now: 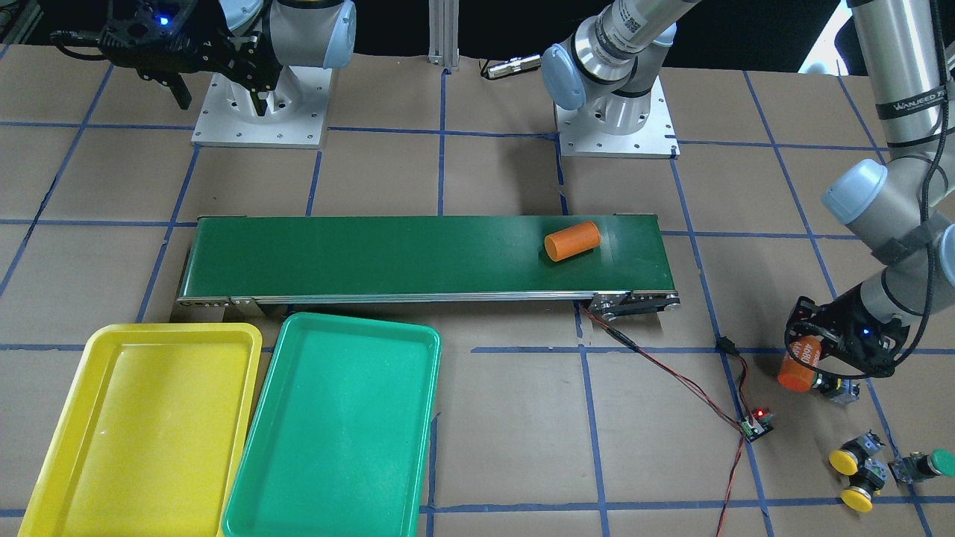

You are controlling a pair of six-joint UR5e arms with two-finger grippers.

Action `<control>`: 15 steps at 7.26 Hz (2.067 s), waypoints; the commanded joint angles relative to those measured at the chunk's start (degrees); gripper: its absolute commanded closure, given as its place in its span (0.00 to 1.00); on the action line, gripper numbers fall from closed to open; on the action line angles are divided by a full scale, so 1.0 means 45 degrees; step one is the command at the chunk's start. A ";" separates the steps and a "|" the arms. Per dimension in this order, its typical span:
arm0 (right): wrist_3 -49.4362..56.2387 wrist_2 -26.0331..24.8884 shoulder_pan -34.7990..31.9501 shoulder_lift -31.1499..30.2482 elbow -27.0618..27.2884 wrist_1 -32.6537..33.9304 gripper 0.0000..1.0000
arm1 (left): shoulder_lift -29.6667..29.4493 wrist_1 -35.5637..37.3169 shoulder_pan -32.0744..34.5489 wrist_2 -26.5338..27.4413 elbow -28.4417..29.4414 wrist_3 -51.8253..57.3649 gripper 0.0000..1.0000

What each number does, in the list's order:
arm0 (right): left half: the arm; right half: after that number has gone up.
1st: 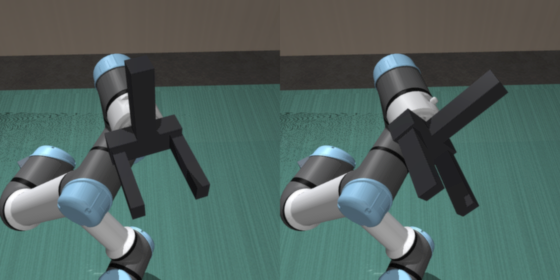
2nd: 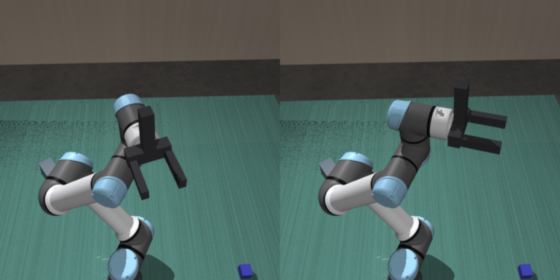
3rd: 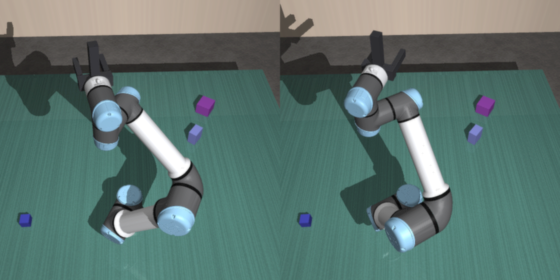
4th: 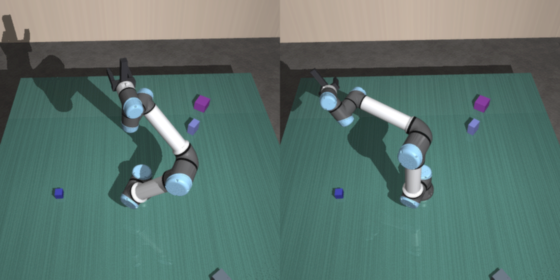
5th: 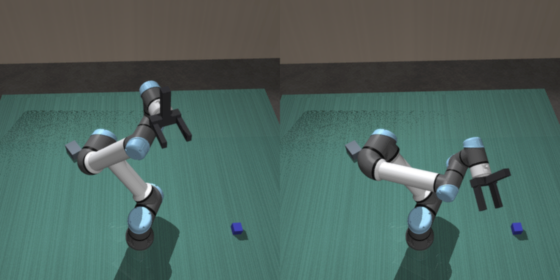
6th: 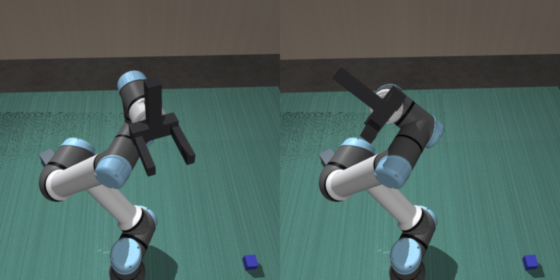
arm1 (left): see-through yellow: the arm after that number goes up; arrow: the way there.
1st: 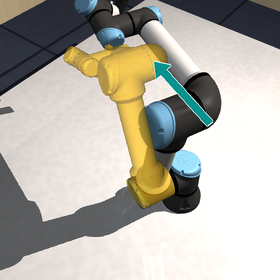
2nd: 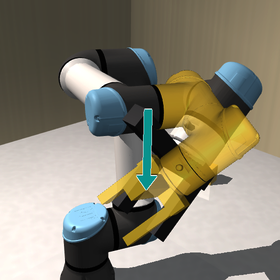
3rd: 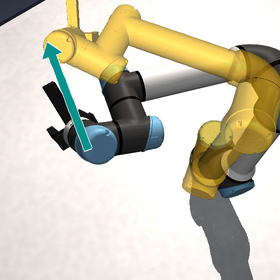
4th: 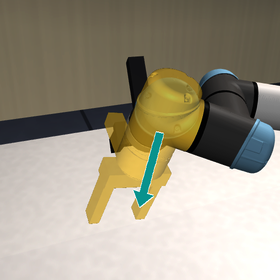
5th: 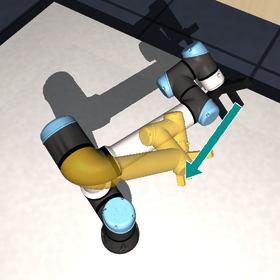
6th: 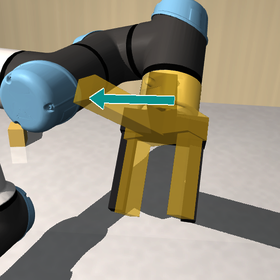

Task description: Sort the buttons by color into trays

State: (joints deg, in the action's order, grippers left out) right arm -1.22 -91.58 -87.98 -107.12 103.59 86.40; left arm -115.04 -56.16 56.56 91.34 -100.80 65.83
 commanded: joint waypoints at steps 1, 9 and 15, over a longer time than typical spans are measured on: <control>0.0017 0.0000 0.0058 -0.0042 0.0028 -0.0001 0.00 | 0.1976 -0.1125 0.0029 -0.0219 -0.1223 0.0967 1.00; 0.0213 0.0195 0.0487 -0.0004 0.0028 -0.0001 0.00 | 0.7008 -0.1761 0.4557 -0.0513 -0.6034 0.3223 0.98; 0.0251 0.0002 0.0644 -0.0003 0.0009 0.0018 0.00 | 0.4775 -0.3653 0.1693 0.0034 -0.1731 0.6011 0.00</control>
State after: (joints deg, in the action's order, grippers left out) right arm -0.29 -90.95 -85.37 -107.11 103.70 86.42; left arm -88.04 -70.94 67.89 91.26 -114.89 84.01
